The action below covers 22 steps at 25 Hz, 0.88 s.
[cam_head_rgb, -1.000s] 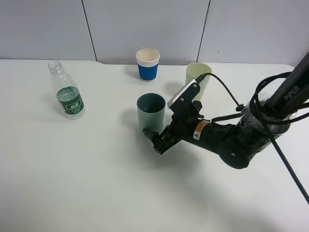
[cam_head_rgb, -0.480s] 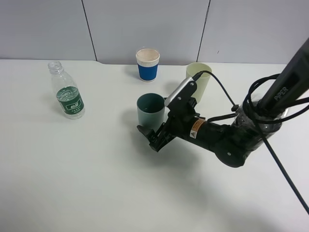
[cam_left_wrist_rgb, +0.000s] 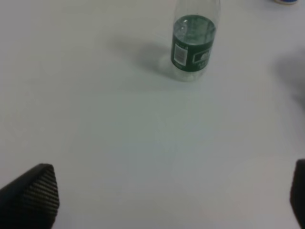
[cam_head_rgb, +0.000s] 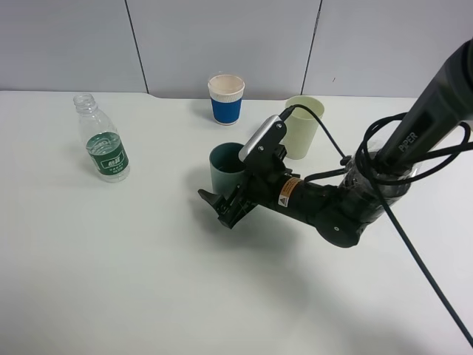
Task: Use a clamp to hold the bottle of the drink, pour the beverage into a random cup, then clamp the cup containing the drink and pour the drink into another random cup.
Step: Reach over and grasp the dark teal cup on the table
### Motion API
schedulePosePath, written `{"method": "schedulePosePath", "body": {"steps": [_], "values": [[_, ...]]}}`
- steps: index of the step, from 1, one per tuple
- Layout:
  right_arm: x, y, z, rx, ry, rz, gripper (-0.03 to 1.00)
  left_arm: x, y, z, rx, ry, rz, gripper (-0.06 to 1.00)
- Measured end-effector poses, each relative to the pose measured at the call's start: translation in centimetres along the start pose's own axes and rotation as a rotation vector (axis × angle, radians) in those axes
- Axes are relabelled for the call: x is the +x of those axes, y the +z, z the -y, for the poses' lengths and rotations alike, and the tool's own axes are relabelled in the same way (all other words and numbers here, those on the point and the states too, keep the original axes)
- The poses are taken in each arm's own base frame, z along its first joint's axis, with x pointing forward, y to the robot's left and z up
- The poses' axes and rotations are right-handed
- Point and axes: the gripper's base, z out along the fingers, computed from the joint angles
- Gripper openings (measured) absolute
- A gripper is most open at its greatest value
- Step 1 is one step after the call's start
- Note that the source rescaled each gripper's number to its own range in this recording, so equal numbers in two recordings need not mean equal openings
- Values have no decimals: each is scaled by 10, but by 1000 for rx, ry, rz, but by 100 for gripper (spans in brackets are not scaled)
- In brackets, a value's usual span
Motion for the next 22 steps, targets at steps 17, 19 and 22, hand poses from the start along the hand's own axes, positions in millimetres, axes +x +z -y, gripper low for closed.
{"method": "schedulePosePath", "body": {"steps": [17, 19, 22], "values": [[13, 6, -6, -22, -1, 17, 100, 0, 0, 0, 0, 0, 0, 96], [12, 6, -6, -20, -1, 27, 100, 0, 0, 0, 0, 0, 0, 96], [12, 6, -6, -20, -1, 29, 100, 0, 0, 0, 0, 0, 0, 96]]}}
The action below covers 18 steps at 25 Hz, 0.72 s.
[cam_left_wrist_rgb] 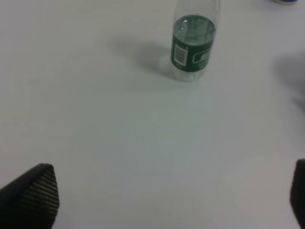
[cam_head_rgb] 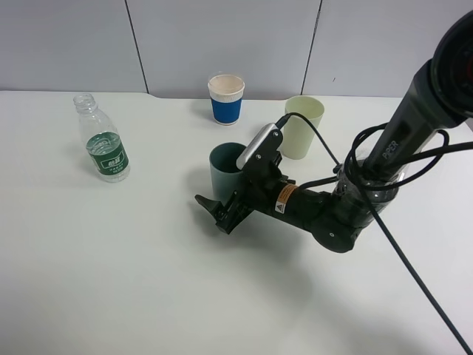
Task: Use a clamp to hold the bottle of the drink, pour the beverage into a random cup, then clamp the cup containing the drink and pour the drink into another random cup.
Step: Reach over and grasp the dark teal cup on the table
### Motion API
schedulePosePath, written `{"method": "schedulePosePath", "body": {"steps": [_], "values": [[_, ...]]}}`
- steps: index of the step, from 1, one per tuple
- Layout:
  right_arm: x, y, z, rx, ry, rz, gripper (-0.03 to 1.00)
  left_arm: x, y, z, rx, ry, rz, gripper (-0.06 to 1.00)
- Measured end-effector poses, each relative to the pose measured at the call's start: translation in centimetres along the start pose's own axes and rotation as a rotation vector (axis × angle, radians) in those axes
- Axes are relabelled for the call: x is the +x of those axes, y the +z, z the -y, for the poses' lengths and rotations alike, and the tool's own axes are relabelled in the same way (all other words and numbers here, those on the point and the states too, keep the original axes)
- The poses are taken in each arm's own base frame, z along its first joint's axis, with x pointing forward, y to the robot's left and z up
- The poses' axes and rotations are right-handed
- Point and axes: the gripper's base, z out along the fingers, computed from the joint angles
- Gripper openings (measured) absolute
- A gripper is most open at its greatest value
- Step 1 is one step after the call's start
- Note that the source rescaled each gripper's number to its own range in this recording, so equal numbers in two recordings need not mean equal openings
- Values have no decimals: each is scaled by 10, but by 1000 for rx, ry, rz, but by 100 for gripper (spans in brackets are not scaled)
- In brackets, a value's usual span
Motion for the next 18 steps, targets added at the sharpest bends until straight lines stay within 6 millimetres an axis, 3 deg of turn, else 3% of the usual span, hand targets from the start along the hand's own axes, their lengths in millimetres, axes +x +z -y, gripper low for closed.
{"method": "schedulePosePath", "body": {"steps": [2, 4, 7, 8, 18], "values": [[0, 0, 0, 0, 0, 0, 93, 0, 0, 0, 0, 0, 0, 96], [0, 0, 0, -1, -1, 1, 71, 0, 0, 0, 0, 0, 0, 96], [0, 0, 0, -4, 18, 2, 12, 0, 0, 0, 0, 0, 0, 96], [0, 0, -1, -9, 34, 3, 0, 0, 0, 0, 0, 0, 0, 96], [0, 0, -1, -17, 148, -1, 1, 0, 0, 0, 0, 0, 0, 96]]}}
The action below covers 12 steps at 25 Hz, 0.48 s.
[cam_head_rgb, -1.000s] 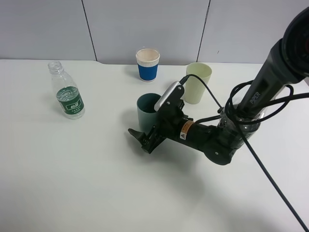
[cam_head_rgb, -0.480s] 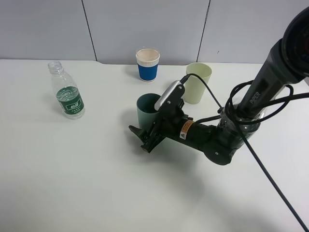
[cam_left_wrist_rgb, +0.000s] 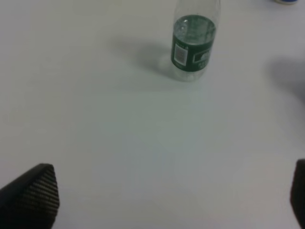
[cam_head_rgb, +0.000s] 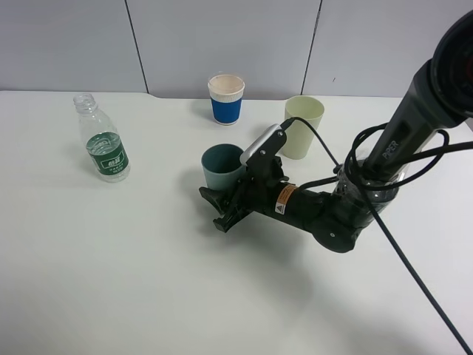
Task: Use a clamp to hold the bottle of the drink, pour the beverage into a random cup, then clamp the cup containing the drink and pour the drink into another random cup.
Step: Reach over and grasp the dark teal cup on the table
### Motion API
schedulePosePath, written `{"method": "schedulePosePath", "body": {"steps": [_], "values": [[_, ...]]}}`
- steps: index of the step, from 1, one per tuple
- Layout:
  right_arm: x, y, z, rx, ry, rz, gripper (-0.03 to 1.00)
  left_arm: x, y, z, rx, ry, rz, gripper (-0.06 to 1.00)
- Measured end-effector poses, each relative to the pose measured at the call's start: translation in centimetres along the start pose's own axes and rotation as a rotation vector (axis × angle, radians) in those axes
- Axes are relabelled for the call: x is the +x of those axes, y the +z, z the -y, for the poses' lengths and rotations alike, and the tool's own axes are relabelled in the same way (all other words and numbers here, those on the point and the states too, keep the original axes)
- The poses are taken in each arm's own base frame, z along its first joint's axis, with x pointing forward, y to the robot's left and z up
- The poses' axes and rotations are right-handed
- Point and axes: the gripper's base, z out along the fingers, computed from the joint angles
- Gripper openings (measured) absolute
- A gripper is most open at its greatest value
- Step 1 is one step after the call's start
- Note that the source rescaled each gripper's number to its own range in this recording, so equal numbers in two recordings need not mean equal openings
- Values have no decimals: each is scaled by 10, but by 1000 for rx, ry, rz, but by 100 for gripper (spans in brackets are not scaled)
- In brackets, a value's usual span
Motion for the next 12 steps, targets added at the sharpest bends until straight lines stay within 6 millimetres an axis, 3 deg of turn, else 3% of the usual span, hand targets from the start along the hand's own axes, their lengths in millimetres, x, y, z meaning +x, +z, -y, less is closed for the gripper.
{"method": "schedulePosePath", "body": {"steps": [6, 12], "values": [[-7, 0, 1, 1, 12, -2, 1, 0, 0, 0, 0, 0, 0, 96], [-45, -6, 9, 19, -9, 33, 1, 0, 0, 0, 0, 0, 0, 96]]}}
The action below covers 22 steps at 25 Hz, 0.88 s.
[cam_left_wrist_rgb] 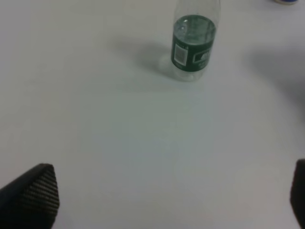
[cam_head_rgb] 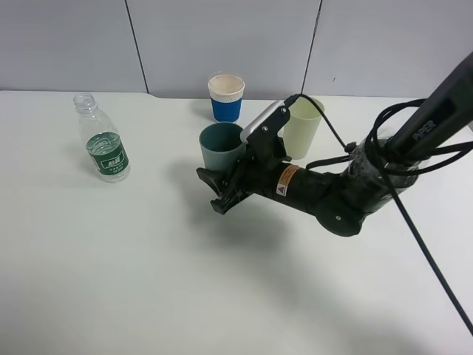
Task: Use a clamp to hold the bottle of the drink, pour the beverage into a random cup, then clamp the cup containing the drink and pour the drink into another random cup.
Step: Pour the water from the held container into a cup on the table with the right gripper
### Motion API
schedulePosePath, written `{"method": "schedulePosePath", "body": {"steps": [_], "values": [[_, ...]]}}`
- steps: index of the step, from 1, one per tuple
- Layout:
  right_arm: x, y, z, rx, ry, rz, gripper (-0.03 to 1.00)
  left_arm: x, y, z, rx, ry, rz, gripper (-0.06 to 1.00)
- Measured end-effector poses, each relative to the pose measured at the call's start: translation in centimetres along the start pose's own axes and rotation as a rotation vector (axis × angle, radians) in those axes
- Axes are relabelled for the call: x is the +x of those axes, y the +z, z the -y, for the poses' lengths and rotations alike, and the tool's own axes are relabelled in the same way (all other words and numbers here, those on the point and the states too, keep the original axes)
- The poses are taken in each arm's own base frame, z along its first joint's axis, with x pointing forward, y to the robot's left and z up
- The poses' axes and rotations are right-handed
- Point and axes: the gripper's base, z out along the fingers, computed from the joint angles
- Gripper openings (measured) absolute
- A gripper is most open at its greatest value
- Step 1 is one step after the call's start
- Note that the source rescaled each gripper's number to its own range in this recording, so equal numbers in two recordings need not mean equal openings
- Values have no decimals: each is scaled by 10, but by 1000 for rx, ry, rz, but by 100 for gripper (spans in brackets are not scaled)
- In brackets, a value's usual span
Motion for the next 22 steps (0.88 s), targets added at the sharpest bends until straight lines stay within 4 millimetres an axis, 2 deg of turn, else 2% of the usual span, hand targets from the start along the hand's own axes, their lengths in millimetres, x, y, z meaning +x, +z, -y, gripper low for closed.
{"method": "schedulePosePath", "body": {"steps": [9, 17, 22], "values": [[-64, -18, 14, 66, -18, 86, 1, 0, 0, 0, 0, 0, 0, 96], [-95, -36, 27, 158, 16, 56, 1, 0, 0, 0, 0, 0, 0, 96], [-109, -53, 45, 222, 38, 23, 1, 0, 0, 0, 0, 0, 0, 96]]}}
